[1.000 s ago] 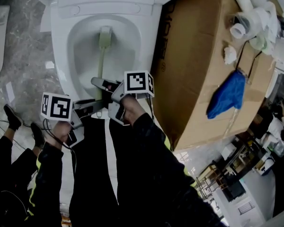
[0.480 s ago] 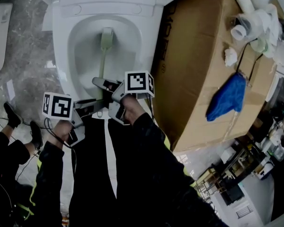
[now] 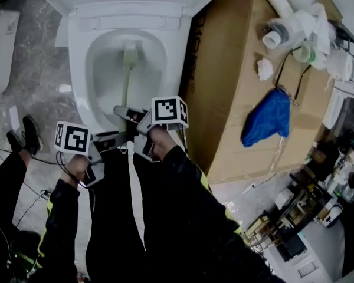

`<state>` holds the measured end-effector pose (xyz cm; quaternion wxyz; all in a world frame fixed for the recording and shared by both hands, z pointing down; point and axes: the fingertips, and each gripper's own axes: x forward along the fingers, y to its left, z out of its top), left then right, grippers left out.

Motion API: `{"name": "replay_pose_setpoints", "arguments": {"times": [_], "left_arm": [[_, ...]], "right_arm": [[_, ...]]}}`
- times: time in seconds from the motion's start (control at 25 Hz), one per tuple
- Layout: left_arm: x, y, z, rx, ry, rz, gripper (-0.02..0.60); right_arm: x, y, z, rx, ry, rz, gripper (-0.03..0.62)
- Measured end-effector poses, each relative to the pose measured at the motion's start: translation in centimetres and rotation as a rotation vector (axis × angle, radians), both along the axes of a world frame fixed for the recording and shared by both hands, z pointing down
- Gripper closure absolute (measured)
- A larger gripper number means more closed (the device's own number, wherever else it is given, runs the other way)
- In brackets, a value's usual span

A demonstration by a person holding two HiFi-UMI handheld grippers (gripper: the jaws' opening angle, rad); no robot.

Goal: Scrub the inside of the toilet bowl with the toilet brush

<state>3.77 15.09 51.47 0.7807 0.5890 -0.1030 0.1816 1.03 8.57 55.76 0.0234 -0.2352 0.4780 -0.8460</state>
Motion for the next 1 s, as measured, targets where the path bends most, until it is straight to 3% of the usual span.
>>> {"name": "replay_pose_setpoints", "arguments": {"times": [0.52,1.0], "left_arm": [[0.2,1.5,-13.0,0.021,0.058,0.042,0.493],[1.2,2.5,-25.9,0.117,0.05,0.042,0.492]], "right_arm": [[-0.1,1.2,-12.6,0.075,0.014,0.017,0.534],[0.6,1.8,-26.3,0.174,0.024,-0.004,0.534]]}}
